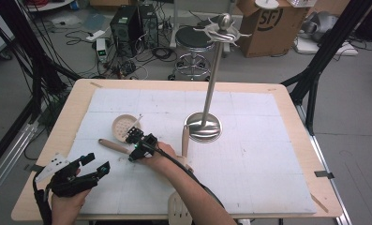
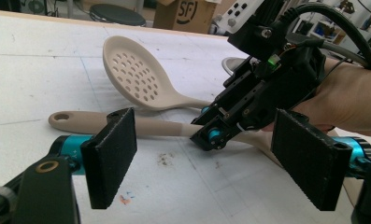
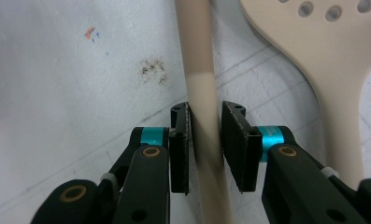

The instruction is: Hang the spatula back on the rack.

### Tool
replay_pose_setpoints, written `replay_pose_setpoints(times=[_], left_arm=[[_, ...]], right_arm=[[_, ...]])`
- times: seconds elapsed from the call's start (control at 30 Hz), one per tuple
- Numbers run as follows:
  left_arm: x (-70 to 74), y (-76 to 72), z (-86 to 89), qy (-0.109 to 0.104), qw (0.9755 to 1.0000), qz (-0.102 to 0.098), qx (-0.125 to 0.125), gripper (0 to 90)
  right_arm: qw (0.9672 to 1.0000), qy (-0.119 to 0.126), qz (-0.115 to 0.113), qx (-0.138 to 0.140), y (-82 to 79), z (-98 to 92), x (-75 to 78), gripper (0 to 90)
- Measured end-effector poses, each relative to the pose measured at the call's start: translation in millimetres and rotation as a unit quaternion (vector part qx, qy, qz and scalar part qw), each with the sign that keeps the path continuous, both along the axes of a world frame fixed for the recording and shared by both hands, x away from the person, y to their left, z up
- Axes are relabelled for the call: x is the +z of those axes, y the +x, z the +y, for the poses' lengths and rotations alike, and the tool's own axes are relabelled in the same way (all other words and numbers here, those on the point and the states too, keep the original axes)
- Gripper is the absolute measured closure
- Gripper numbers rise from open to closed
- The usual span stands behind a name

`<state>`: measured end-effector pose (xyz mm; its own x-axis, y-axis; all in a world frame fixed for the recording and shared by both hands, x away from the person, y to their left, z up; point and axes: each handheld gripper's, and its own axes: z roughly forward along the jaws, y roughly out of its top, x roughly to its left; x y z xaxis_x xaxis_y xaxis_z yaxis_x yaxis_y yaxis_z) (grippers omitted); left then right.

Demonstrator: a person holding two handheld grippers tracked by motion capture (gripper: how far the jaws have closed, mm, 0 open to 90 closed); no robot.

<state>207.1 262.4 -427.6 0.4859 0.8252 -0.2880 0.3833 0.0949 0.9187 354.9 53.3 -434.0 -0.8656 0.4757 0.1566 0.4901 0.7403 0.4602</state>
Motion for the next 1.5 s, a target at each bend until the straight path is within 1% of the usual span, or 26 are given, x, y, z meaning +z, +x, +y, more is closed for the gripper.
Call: replay_pose_setpoints(times=[0.07, 0.1, 0.13, 0.2, 0.27, 0.33, 0.37, 0.47, 0.57, 0.63, 0.7, 0.73, 0.87, 0.9, 0.93, 1.0, 1.03, 1.07, 1.1, 1.2, 1.27, 1.3, 1.33, 1.4, 1.43, 1.5], left_arm=[[0.1, 0.0, -0.2, 0.002, 1.0000, -0.001, -0.001, 23.1], [0.0, 0.0, -0.5, 0.002, 1.0000, 0.000, -0.001, 23.1], [-0.1, -0.1, -0.5, 0.002, 1.0000, 0.000, -0.001, 23.1], [-0.2, 0.1, -0.4, 0.003, 1.0000, 0.001, -0.002, 23.1], [-0.5, 0.3, -1.0, 0.001, 1.0000, 0.002, 0.000, 23.1], [-0.5, 0.8, -1.3, 0.004, 1.0000, 0.001, -0.003, 23.1], [-0.6, 1.0, -1.8, 0.003, 1.0000, 0.002, -0.003, 23.2], [-1.2, 2.3, -2.9, 0.005, 1.0000, 0.003, -0.006, 23.2], [-1.9, 3.5, -3.7, 0.005, 1.0000, 0.005, -0.006, 23.2], [-2.0, 3.3, -3.9, 0.005, 1.0000, 0.005, -0.005, 23.2], [-1.8, 2.8, -3.4, 0.005, 1.0000, 0.004, -0.006, 23.2], [-1.7, 2.6, -2.9, 0.006, 1.0000, 0.004, -0.006, 23.2], [-1.9, 2.2, -0.4, 0.003, 1.0000, 0.004, -0.002, 23.2], [-2.0, 2.0, 0.1, 0.001, 1.0000, 0.004, 0.000, 23.2], [-2.1, 1.8, 0.9, 0.000, 1.0000, 0.004, 0.000, 23.2], [-2.3, 1.8, 2.3, 0.000, 1.0000, 0.004, 0.001, 23.2], [-2.4, 1.8, 2.6, -0.002, 1.0000, 0.004, 0.001, 23.2], [-2.4, 1.9, 3.0, -0.001, 1.0000, 0.004, 0.001, 23.2], [-2.2, 1.9, 2.9, -0.001, 1.0000, 0.003, 0.000, 23.2], [-1.5, 1.1, 1.8, 0.000, 1.0000, 0.002, 0.000, 23.2], [-1.0, 0.4, 1.2, 0.001, 1.0000, 0.002, 0.000, 23.2], [-1.0, 0.4, 0.9, 0.001, 1.0000, 0.002, 0.000, 23.2], [-1.0, 0.5, 0.8, 0.001, 1.0000, 0.002, 0.001, 23.2], [-1.2, 0.7, 0.7, 0.001, 1.0000, 0.002, 0.000, 23.2], [-1.3, 1.0, 0.9, 0.002, 1.0000, 0.002, -0.001, 23.2], [-1.6, 1.4, 0.5, 0.001, 1.0000, 0.003, -0.001, 23.2]], right_arm=[[0.9998, -0.010, -0.012, 0.008, -2.4, 1.9, 0.5, 72.3], [0.9994, -0.021, -0.023, 0.014, -4.4, 4.4, 1.1, 72.3], [0.9994, -0.021, -0.023, 0.014, -4.4, 4.4, 1.1, 72.3], [0.9984, -0.037, -0.034, 0.024, -6.1, 7.5, 2.1, 72.4], [0.9983, -0.039, -0.036, 0.025, -6.1, 8.3, 2.2, 72.4], [0.9983, -0.038, -0.037, 0.025, -5.7, 8.6, 1.6, 72.6], [0.9981, -0.042, -0.039, 0.025, -6.6, 8.9, 1.8, 72.7], [0.9982, -0.041, -0.037, 0.024, -6.2, 8.6, 1.8, 74.0], [0.9992, -0.027, -0.022, 0.017, -2.7, 6.4, 0.7, 76.0], [0.9994, -0.028, -0.017, 0.015, -1.4, 5.5, 1.0, 76.9], [0.9995, -0.023, -0.014, 0.017, -0.1, 4.5, 0.6, 77.8], [0.9997, -0.020, -0.010, 0.013, 0.9, 3.6, 0.5, 78.0], [0.9998, -0.002, 0.018, 0.003, 6.7, -0.7, 0.1, 78.5], [0.9994, 0.006, 0.034, -0.002, 9.7, -3.1, 0.1, 78.5], [0.9989, 0.014, 0.045, -0.008, 11.8, -4.9, 0.0, 78.5], [0.9979, 0.028, 0.057, -0.009, 12.8, -8.0, 0.9, 78.5], [0.9967, 0.048, 0.065, -0.007, 11.7, -11.9, 5.9, 78.5], [0.9961, 0.059, 0.066, -0.007, 11.3, -14.3, 9.6, 78.5], [0.9961, 0.059, 0.066, -0.007, 11.3, -14.3, 9.6, 78.5], [0.9923, 0.096, 0.077, -0.010, 12.4, -23.6, 19.8, 78.5], [0.9907, 0.113, 0.074, -0.015, 12.3, -29.9, 25.5, 78.4], [0.9896, 0.121, 0.076, -0.019, 11.9, -33.3, 28.2, 78.5], [0.9880, 0.133, 0.077, -0.019, 12.1, -37.0, 30.6, 78.4], [0.9835, 0.160, 0.082, -0.023, 11.3, -45.8, 36.1, 78.5], [0.9814, 0.173, 0.079, -0.024, 10.8, -50.0, 38.7, 78.5], [0.9789, 0.186, 0.078, -0.031, 8.6, -59.2, 45.7, 78.4]])
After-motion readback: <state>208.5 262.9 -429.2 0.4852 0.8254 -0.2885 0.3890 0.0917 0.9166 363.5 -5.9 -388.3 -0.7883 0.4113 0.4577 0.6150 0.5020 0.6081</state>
